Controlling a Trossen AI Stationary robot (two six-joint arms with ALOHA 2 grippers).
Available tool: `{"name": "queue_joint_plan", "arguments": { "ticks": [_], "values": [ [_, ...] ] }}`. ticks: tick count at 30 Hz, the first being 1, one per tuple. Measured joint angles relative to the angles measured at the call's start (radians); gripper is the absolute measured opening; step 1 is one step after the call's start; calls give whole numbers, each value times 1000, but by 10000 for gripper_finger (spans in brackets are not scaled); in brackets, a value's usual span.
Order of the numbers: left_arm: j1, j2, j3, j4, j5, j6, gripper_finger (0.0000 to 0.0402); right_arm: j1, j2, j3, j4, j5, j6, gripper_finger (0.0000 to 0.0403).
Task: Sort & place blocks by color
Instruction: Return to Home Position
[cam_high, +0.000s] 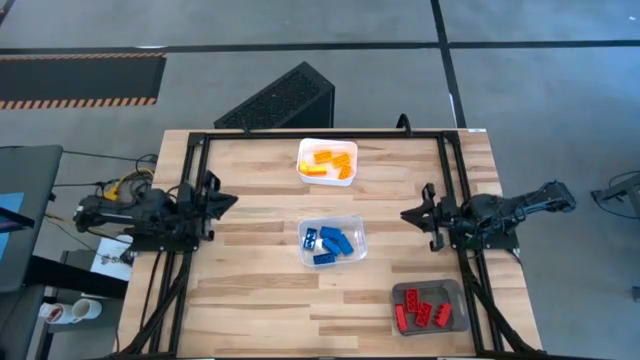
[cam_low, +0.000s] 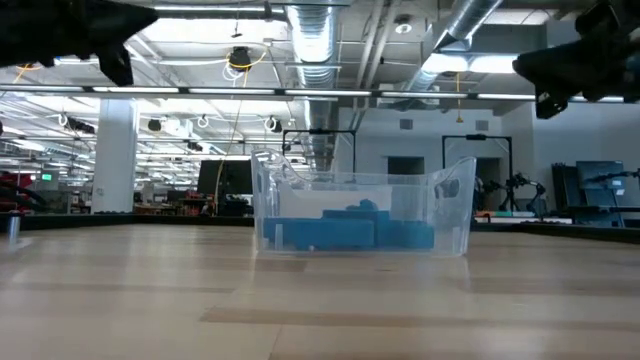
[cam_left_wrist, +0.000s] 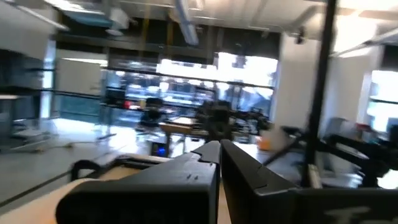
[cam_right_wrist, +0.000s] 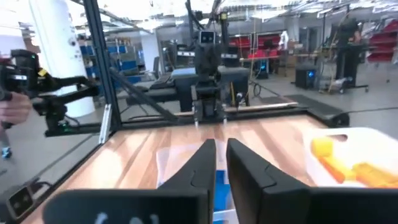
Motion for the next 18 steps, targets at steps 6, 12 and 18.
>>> {"name": "queue_joint_plan", "arguments": {
  "ticks": [6,12,18],
  "values": [
    [0,1,-39,2,79,-14,0,2,-6,0,-66,10,29,18],
    [-1,1,-39,-11,110,-6,0,0,0,-1,-114,9,29,9],
    [-1,1,-40,-112,145,15,0,0,2,-1,-118,6,29,43]
  ]
}}
